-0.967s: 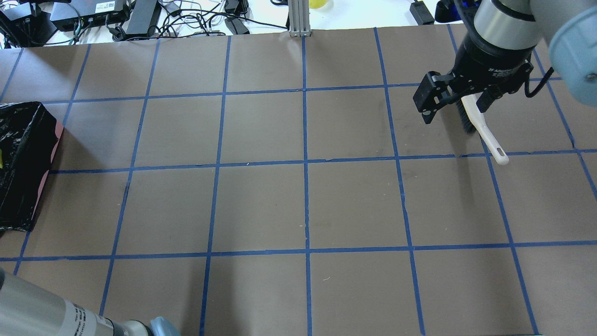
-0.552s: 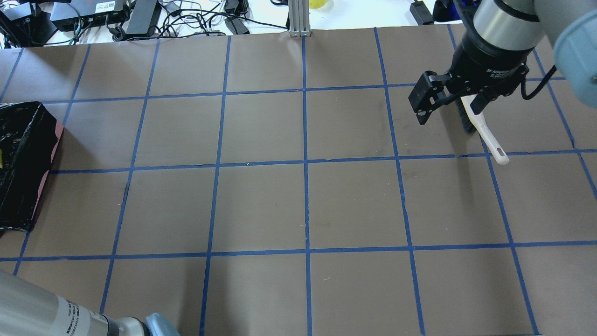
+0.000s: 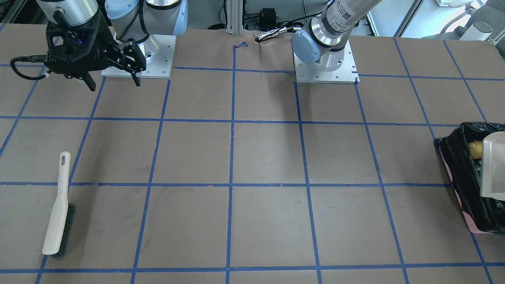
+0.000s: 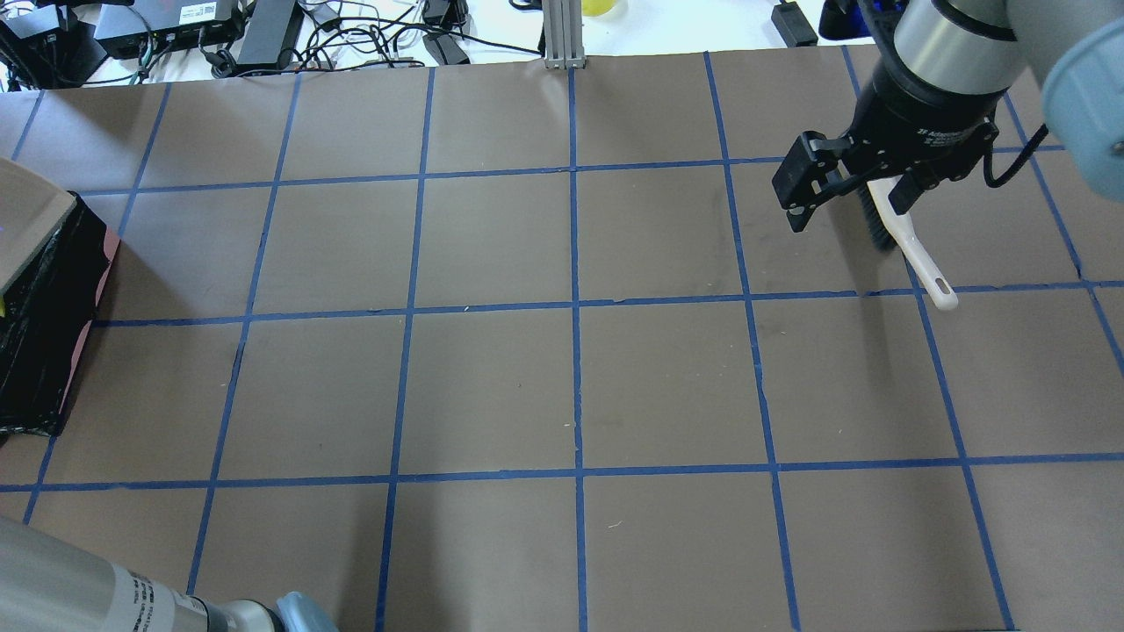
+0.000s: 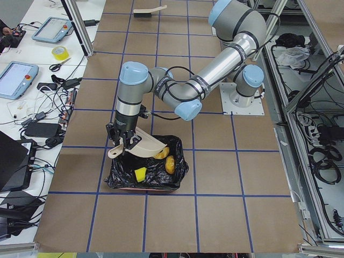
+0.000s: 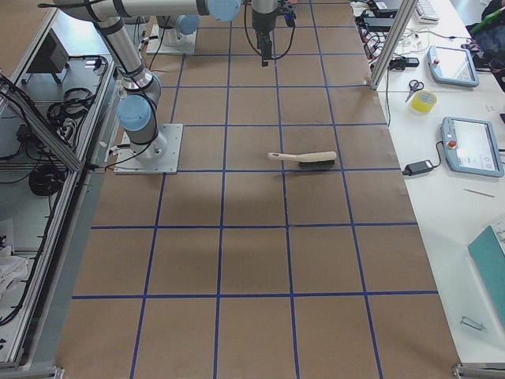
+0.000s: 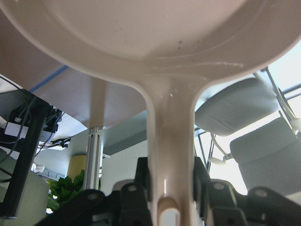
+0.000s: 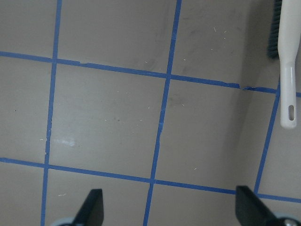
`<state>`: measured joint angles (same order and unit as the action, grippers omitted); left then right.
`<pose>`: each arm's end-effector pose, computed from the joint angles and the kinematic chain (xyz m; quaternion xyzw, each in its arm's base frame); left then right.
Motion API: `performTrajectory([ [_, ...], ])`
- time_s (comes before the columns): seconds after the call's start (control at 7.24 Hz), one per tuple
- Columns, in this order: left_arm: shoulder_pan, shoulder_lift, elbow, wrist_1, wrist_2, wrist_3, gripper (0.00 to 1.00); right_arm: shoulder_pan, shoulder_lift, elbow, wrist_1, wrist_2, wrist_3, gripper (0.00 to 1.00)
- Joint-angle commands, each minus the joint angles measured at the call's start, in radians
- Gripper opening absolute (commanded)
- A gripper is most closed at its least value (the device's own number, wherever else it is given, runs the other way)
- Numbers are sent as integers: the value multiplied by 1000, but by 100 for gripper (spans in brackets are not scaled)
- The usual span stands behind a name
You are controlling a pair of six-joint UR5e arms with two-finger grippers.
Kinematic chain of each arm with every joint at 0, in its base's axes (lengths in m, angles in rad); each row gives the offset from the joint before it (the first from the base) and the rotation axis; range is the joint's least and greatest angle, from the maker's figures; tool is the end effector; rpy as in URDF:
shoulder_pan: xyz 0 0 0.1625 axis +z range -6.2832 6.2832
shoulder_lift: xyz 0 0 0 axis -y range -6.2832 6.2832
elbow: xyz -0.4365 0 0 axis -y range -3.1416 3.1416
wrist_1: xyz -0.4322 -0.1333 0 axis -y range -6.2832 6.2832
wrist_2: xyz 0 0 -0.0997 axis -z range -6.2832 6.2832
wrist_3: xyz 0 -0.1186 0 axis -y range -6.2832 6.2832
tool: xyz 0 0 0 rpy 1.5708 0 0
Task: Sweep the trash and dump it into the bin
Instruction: 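Bring the empty dustpan back and lower it onto the table with the left gripper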
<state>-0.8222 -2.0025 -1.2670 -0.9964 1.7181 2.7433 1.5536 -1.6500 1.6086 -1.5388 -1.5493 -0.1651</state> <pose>0.4268 -0.6297 0.4411 0.8081 0.5413 0.1091 0.2049 0.1273 -0.5004 0.4979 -0.0739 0.9972 -0.0057 0.0103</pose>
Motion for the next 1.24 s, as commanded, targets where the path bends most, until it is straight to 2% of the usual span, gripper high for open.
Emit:
performTrajectory([
  [0.0,-93,24,-2,-199,1,-297,0,-1,-1,1,-1,-5,3,100],
  [0.14,-147,25,-5,-255,3,-407,0,0,-1,1,3,-9,-1,100],
  [0.28,-210,28,-6,-393,5,-538,0,0,-2,1,2,-12,2,100],
  [0.41,-253,28,-6,-451,-2,-645,0,0,-1,7,5,-14,-10,100],
  [0.69,-340,-13,-28,-450,-5,-788,0,0,-5,25,-6,-14,-7,100],
  [0.83,-418,-33,-40,-433,-3,-830,0,2,-8,25,-6,-14,-2,100],
  [1.1,-503,-85,-37,-413,-3,-863,0,2,-8,25,-7,-15,-1,100],
])
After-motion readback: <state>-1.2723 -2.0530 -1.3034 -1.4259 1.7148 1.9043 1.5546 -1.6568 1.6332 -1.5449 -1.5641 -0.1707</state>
